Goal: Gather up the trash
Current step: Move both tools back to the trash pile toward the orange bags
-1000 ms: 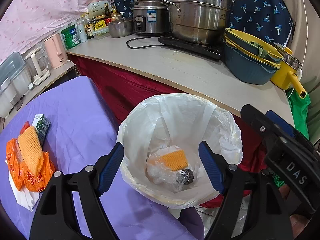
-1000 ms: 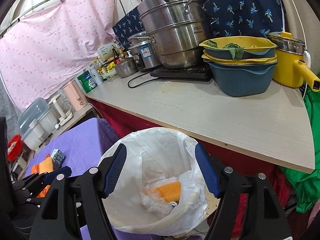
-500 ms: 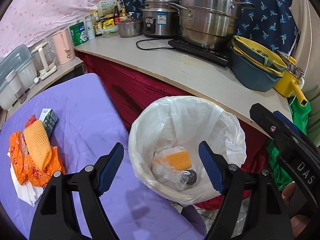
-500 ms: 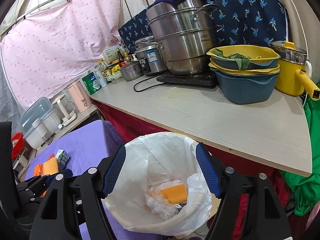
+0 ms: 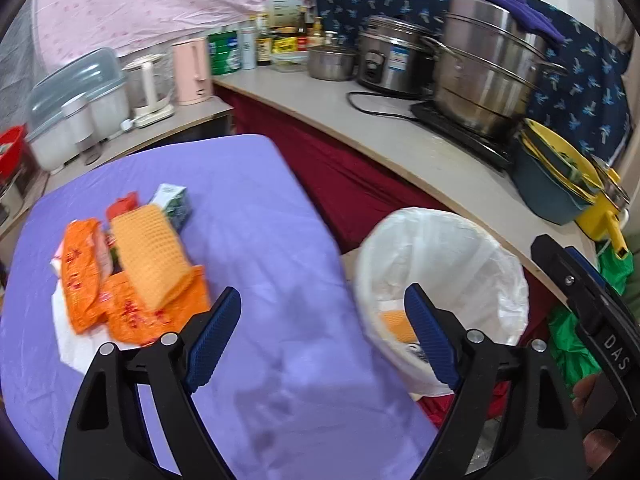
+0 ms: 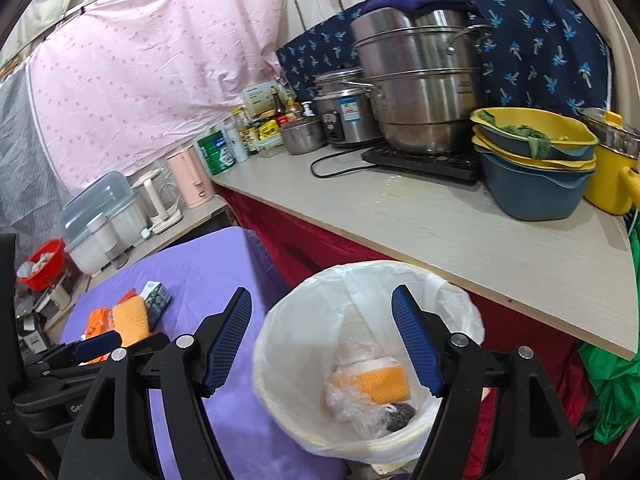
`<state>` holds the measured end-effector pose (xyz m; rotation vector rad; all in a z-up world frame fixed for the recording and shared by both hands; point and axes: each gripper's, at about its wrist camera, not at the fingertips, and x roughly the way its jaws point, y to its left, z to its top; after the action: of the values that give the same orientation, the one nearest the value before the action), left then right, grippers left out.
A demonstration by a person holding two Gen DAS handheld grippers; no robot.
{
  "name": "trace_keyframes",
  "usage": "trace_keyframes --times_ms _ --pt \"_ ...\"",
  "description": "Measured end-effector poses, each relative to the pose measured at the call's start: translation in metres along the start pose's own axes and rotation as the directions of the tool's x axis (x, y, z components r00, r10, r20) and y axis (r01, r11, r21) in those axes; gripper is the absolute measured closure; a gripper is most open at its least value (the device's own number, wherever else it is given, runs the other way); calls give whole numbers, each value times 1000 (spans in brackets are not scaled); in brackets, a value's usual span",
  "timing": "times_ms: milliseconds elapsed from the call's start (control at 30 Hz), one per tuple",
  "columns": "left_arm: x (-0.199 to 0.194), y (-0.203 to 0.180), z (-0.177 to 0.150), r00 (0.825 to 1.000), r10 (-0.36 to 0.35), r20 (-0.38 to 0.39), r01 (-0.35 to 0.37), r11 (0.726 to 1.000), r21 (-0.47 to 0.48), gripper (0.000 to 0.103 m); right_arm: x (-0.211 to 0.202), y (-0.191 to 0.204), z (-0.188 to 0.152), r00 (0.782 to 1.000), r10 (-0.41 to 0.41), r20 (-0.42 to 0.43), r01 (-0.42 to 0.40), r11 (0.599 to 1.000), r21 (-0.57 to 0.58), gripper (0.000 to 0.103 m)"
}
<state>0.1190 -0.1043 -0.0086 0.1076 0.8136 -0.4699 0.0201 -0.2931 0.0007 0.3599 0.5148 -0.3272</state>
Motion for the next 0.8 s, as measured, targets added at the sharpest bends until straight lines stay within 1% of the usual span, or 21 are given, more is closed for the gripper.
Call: trace_keyframes --times_ms 233,433,633,733,800 --pt "-16 58 -10 998 67 2 -67 994 -82 23 9 47 -12 997 62 -41 -65 996 -58 33" --pt "-27 110 -20 992 127 -4 -126 979 -158 20 18 88 -23 990 116 -78 -124 986 -109 33" --pt "-33 164 -37 983 179 -36 -183 953 -241 15 28 127 -33 980 162 -119 -180 970 -160 33" --pt "-32 194 -47 974 217 -62 -225 930 -290 15 33 144 -39 974 180 -139 -204 962 -180 33" --pt "-32 208 -53 970 229 -78 -242 919 -312 15 38 153 -43 970 189 -153 -217 957 -191 33"
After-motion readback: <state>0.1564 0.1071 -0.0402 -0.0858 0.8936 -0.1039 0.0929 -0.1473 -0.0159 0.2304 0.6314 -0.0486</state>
